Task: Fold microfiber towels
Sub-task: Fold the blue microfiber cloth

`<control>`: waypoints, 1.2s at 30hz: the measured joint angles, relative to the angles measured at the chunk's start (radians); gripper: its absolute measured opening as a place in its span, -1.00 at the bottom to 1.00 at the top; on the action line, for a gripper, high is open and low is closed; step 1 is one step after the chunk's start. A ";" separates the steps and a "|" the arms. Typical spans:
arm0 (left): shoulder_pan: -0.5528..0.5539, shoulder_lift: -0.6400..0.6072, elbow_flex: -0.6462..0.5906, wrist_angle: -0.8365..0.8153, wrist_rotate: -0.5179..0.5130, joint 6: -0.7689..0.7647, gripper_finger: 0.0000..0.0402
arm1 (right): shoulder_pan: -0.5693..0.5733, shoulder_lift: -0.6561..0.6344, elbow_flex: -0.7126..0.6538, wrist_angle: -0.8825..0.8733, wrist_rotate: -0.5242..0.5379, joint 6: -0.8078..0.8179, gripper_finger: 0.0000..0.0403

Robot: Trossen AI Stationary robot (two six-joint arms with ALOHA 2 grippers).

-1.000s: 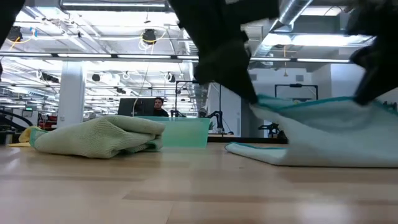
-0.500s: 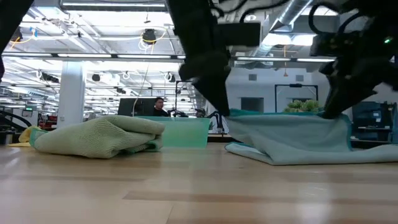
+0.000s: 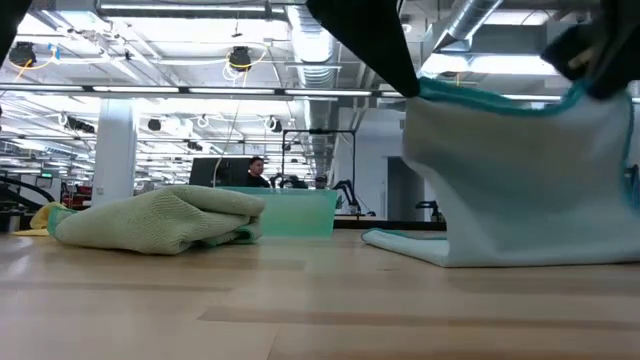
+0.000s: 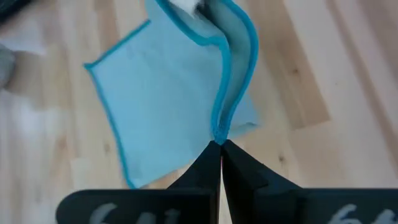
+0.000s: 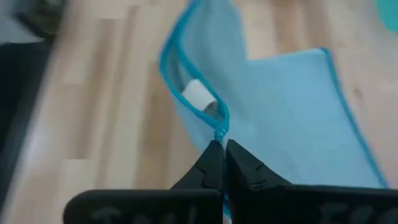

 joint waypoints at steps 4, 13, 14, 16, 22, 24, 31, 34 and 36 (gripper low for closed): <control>-0.027 0.000 0.001 0.030 0.100 0.019 -1.00 | 0.084 -0.007 0.034 0.004 -0.043 0.038 -0.93; -0.067 0.000 0.002 0.095 0.273 0.065 -1.00 | 0.183 0.051 0.038 0.060 -0.062 0.088 -0.93; -0.067 0.000 0.002 0.095 0.262 0.063 -1.00 | 0.178 0.063 0.038 0.050 -0.052 0.089 -0.93; -0.059 0.000 0.002 0.084 0.226 0.052 -1.00 | 0.156 0.087 0.038 0.026 -0.045 0.092 -0.93; 0.018 0.002 -0.038 0.065 0.131 0.014 -1.00 | 0.033 0.152 0.038 -0.097 -0.001 0.139 -0.90; 0.048 0.001 -0.064 0.081 0.122 0.010 -1.00 | -0.014 0.171 0.036 -0.159 0.025 0.167 -0.92; 0.142 0.002 -0.175 0.131 0.115 -0.002 -1.00 | -0.163 0.188 -0.038 -0.164 0.064 0.178 -0.90; 0.159 0.003 -0.176 0.134 0.112 -0.003 -1.00 | -0.203 0.188 -0.065 -0.148 0.074 0.168 -0.90; 0.159 0.001 -0.175 0.139 0.112 -0.003 -1.00 | -0.218 0.188 -0.077 -0.135 0.078 0.152 -0.91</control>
